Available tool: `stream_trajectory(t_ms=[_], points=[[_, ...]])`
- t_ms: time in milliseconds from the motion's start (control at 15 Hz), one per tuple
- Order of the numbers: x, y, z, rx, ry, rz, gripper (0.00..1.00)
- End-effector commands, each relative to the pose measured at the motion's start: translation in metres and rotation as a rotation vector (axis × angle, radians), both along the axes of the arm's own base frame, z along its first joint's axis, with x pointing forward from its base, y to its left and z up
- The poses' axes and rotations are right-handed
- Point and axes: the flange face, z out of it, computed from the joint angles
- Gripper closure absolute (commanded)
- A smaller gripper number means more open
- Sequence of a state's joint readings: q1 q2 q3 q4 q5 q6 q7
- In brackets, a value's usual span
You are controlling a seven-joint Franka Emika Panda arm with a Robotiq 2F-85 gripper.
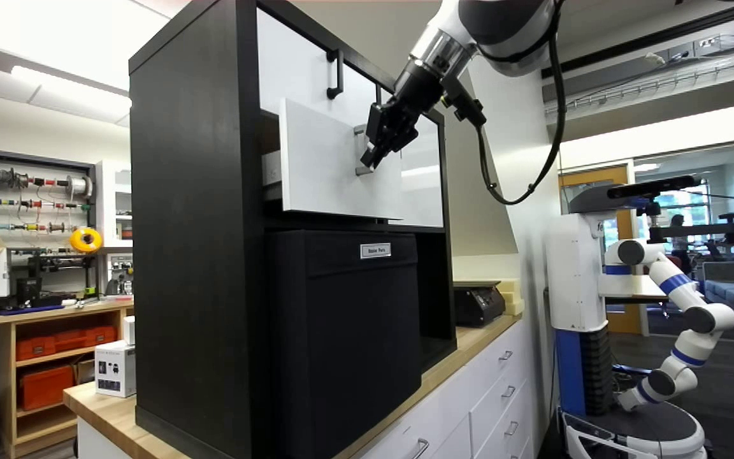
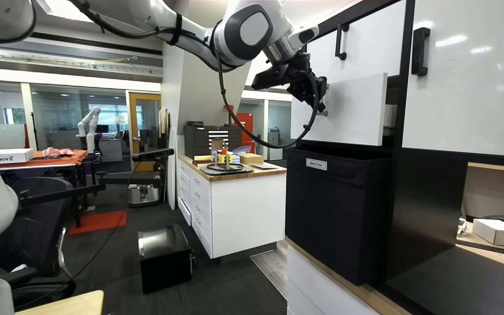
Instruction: Open the middle drawer of the file cabinet
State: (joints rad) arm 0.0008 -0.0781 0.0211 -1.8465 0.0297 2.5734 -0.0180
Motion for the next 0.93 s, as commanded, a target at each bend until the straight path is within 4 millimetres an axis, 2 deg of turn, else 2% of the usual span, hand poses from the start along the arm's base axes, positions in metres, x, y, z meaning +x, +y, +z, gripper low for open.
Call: stream_trajectory(t_ms=[0, 400, 867], points=[[-0.044, -0.011, -0.041, 0.019, 0.142, -0.022, 0.96], [-0.090, -0.019, -0.049, 0.045, 0.179, -0.038, 0.96], [-0.130, -0.026, -0.068, 0.073, 0.203, -0.060, 0.96]])
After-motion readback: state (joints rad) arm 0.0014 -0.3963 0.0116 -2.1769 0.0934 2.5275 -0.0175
